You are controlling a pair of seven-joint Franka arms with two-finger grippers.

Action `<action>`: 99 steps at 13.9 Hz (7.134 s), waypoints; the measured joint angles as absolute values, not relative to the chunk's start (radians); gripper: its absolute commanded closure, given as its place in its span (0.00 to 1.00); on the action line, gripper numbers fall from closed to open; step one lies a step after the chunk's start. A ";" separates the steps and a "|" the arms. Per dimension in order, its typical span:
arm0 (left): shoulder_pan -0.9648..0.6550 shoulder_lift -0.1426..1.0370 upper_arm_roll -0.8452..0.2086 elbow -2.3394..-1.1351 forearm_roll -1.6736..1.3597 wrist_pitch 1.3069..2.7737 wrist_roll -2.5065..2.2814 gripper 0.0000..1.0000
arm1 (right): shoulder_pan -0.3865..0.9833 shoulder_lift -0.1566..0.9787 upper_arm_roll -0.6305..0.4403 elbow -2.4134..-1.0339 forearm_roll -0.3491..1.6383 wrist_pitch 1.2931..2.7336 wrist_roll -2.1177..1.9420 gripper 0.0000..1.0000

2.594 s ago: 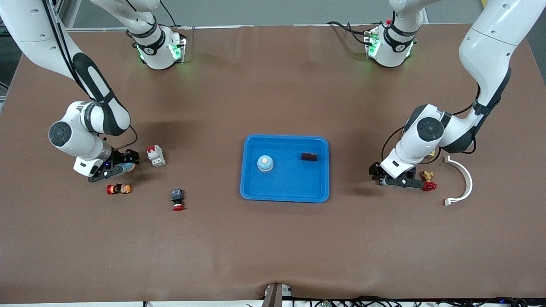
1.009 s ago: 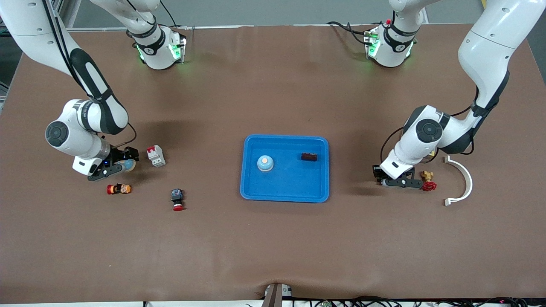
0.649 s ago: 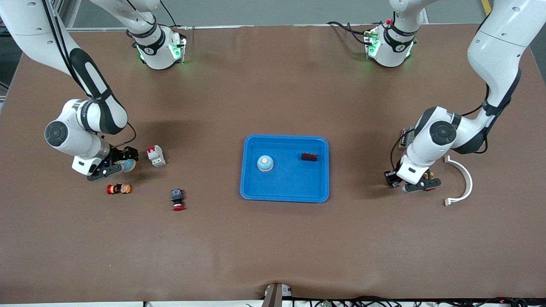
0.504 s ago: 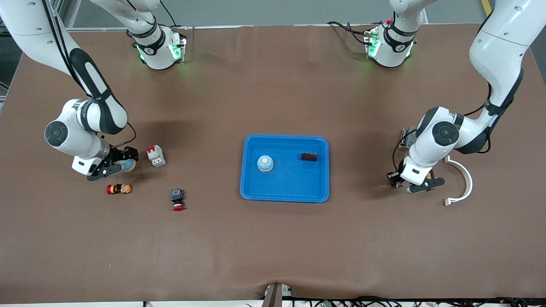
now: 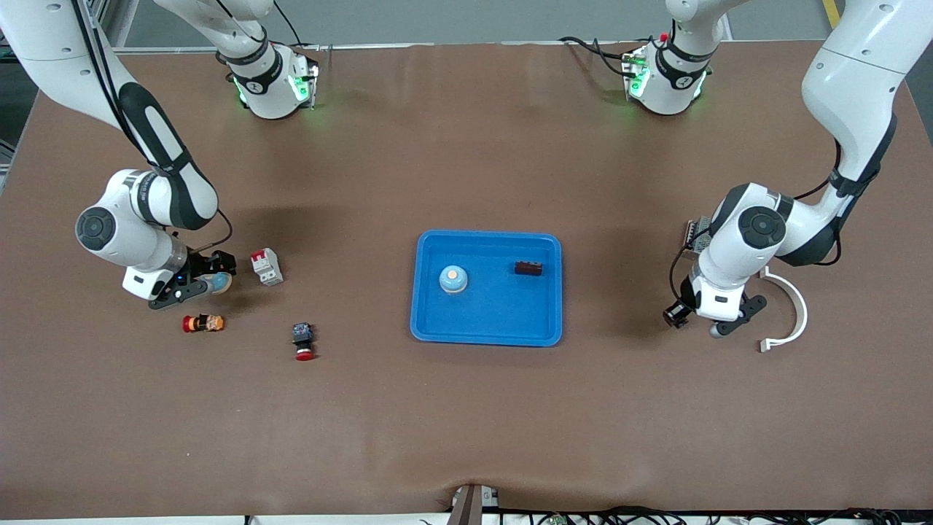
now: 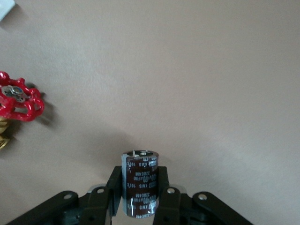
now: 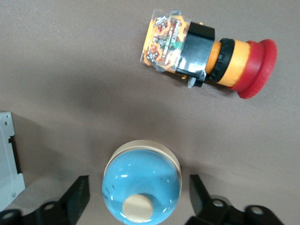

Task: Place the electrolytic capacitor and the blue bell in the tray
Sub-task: 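Grasp the second blue button with the right gripper while the left gripper grasps the capacitor, then carry the blue button and the capacitor over the blue tray, then lower the button and capacitor into the tray with both grippers, then open both grippers and lift them up away from the tray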

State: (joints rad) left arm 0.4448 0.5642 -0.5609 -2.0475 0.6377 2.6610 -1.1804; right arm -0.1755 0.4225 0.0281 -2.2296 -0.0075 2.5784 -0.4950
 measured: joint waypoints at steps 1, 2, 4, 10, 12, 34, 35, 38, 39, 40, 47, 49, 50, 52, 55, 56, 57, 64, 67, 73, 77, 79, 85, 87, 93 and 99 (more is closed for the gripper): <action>0.445 0.562 -0.570 -2.036 0.638 2.639 -1.202 1.00 | -0.176 0.423 0.028 -2.230 -0.007 2.578 -0.495 0.25; 0.444 0.560 -0.584 -2.019 0.637 2.603 -1.222 1.00 | -0.176 0.423 0.028 -2.230 -0.007 2.578 -0.495 0.27; 0.444 0.558 -0.622 -1.973 0.628 2.511 -1.269 1.00 | -0.176 0.422 0.028 -2.230 -0.007 2.579 -0.495 0.37; 0.441 0.550 -0.710 -1.852 0.528 2.327 -1.363 1.00 | -0.176 0.422 0.028 -2.230 -0.007 2.579 -0.495 0.50; 0.438 0.551 -0.725 -1.841 0.525 2.325 -1.467 1.00 | -0.176 0.422 0.029 -2.230 -0.007 2.579 -0.495 0.50; 0.144 0.599 -0.728 -1.827 0.524 2.318 -2.244 1.00 | 0.041 0.339 0.070 -1.674 0.107 1.868 -0.128 0.51; 0.134 0.602 -0.725 -1.827 0.531 2.318 -2.253 1.00 | 0.070 0.340 0.071 -1.668 0.119 1.869 -0.074 0.51; 0.108 0.620 -0.722 -1.826 0.583 2.318 -2.320 1.00 | 0.166 0.353 0.072 -1.642 0.140 1.877 0.094 0.51; 0.095 0.626 -0.718 -1.826 0.592 2.318 -2.332 1.00 | 0.192 0.360 0.072 -1.634 0.141 1.892 0.149 0.51; 0.077 0.632 -0.708 -1.824 0.596 2.318 -2.342 1.00 | 0.216 0.367 0.072 -1.628 0.141 1.914 0.204 0.51; -0.105 0.681 -0.561 -1.718 0.597 2.318 -2.378 1.00 | 0.382 0.445 0.072 -1.620 0.142 2.107 0.527 0.51; -0.132 0.699 -0.538 -1.687 0.597 2.318 -2.378 1.00 | 0.430 0.479 0.072 -1.619 0.142 2.169 0.601 0.51; -0.140 0.707 -0.533 -1.676 0.597 2.318 -2.378 1.00 | 0.456 0.498 0.072 -1.619 0.142 2.199 0.638 0.51; -0.159 0.720 -0.517 -1.658 0.597 2.318 -2.378 1.00 | 0.501 0.533 0.070 -1.618 0.139 2.252 0.694 0.51; -0.206 0.747 -0.475 -1.624 0.597 2.318 -2.378 1.00 | 0.533 0.572 0.066 -1.617 0.129 2.303 0.739 0.51; -0.224 0.757 -0.459 -1.614 0.597 2.318 -2.378 1.00 | 0.534 0.580 0.066 -1.616 0.129 2.320 0.742 0.51; -0.240 0.767 -0.447 -1.604 0.597 2.318 -2.379 1.00 | 0.534 0.588 0.064 -1.616 0.129 2.334 0.742 0.51; -0.265 0.792 -0.437 -1.580 0.597 2.318 -2.381 1.00 | 0.549 0.670 0.060 -1.543 0.119 2.373 0.760 0.51; -0.269 0.799 -0.437 -1.577 0.597 2.318 -2.381 1.00 | 0.568 0.711 0.059 -1.514 0.096 2.386 0.783 0.50; -0.291 0.814 -0.416 -1.572 0.597 2.318 -2.381 1.00 | 0.577 0.769 0.059 -1.481 0.034 2.404 0.820 0.51; -0.313 0.819 -0.394 -1.572 0.597 2.318 -2.381 1.00 | 0.596 0.809 0.057 -1.446 0.017 2.410 0.848 0.51; -0.314 0.819 -0.393 -1.572 0.597 2.318 -2.382 1.00 | 0.610 0.824 0.046 -1.438 0.017 2.415 0.849 0.50; -0.314 0.819 -0.391 -1.570 0.597 2.318 -2.382 0.00 | 0.650 0.845 0.022 -1.435 -0.001 2.417 0.869 0.49; -0.314 0.819 -0.391 -1.568 0.597 2.309 -2.382 0.00 | 0.652 0.853 0.022 -1.435 -0.002 2.416 0.870 0.49; -0.311 0.798 -0.391 -1.535 0.597 2.206 -2.362 0.00 | 0.674 0.864 0.020 -1.434 -0.003 2.418 0.888 0.48; -0.289 0.699 -0.400 -1.489 0.452 2.012 -2.078 0.00 | 0.676 0.865 0.015 -1.433 -0.003 2.424 0.894 0.00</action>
State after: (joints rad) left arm -0.2894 0.6987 -0.4003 -1.4889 0.4516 2.0122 -2.0776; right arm 0.6758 0.8646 0.0152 -1.4333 -0.0031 2.4242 0.8939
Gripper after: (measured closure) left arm 0.000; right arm 0.145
